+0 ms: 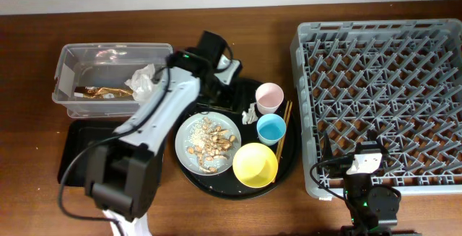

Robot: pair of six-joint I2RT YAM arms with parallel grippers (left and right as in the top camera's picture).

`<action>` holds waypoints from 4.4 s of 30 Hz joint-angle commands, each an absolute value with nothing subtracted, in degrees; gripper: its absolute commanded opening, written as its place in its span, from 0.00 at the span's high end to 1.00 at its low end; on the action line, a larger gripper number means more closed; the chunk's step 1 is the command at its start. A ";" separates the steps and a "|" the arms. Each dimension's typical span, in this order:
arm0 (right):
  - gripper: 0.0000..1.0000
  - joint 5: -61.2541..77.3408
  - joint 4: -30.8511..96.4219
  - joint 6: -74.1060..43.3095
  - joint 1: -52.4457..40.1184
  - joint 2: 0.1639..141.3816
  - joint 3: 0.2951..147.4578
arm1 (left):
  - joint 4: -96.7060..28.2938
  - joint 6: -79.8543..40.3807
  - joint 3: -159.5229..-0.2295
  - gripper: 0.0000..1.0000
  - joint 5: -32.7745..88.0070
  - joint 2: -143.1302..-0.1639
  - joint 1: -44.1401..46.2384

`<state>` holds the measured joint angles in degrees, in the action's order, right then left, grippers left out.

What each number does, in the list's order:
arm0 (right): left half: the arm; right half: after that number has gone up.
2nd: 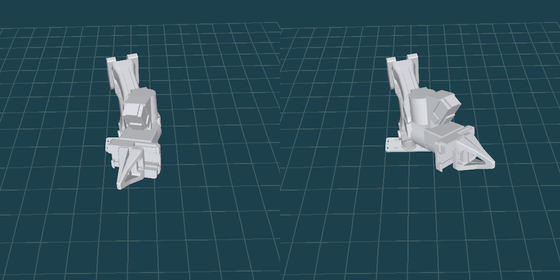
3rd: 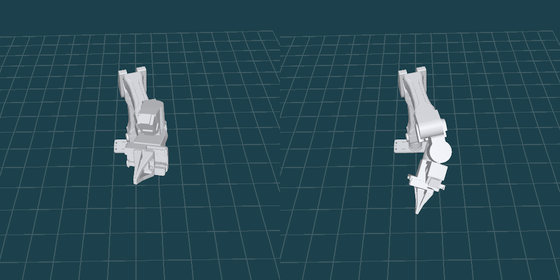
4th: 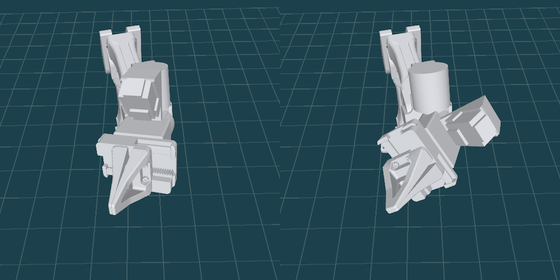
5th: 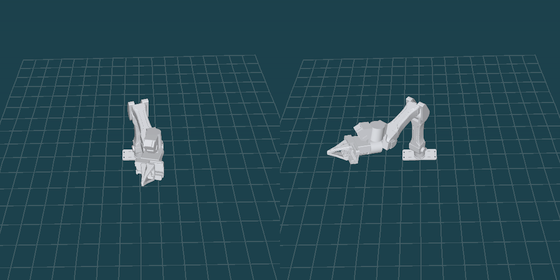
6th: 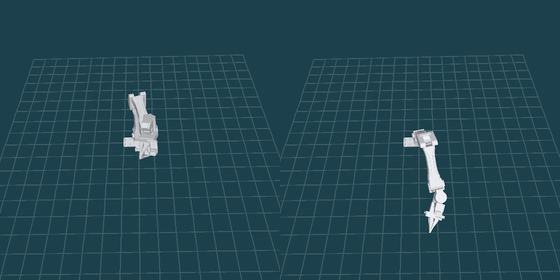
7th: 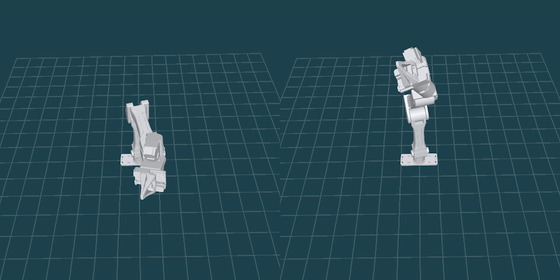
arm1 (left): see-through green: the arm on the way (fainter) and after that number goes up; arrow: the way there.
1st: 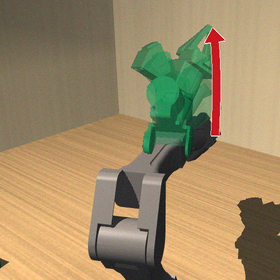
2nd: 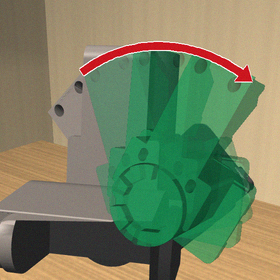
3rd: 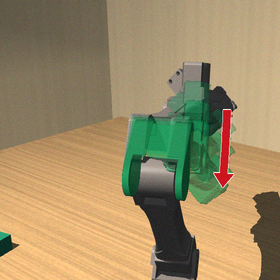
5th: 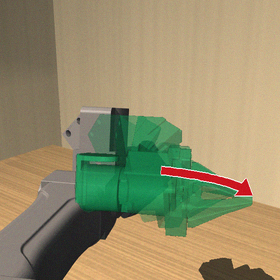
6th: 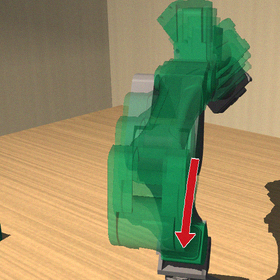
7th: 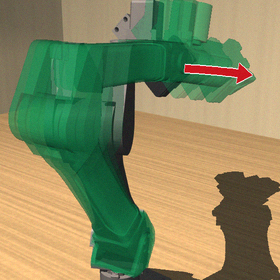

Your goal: Sort waste into correct bins and load items into the dishwasher rack

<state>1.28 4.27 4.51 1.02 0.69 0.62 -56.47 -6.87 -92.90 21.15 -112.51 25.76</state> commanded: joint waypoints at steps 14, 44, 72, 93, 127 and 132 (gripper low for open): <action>0.02 0.80 4.54 4.27 0.71 0.32 0.32 | -51.83 -7.25 -92.71 0.41 13.76 -121.49 30.02; 0.02 0.80 4.54 4.27 0.71 0.32 0.32 | -62.17 -16.95 -108.44 0.99 10.02 -111.18 2.22; 0.02 0.80 4.54 4.27 0.71 0.32 0.32 | -84.25 -17.43 -105.10 0.06 28.34 -91.74 2.13; 0.02 0.80 4.56 4.27 0.71 0.32 0.32 | -34.54 -44.36 -76.05 0.40 -9.50 -113.91 37.78; 0.01 0.80 4.56 4.27 0.71 0.32 0.32 | -58.94 -45.74 -95.96 0.99 -13.19 -117.62 42.28; 0.02 0.80 4.56 4.27 0.71 0.32 0.32 | -64.49 -45.34 -100.60 0.99 -13.37 -117.62 42.44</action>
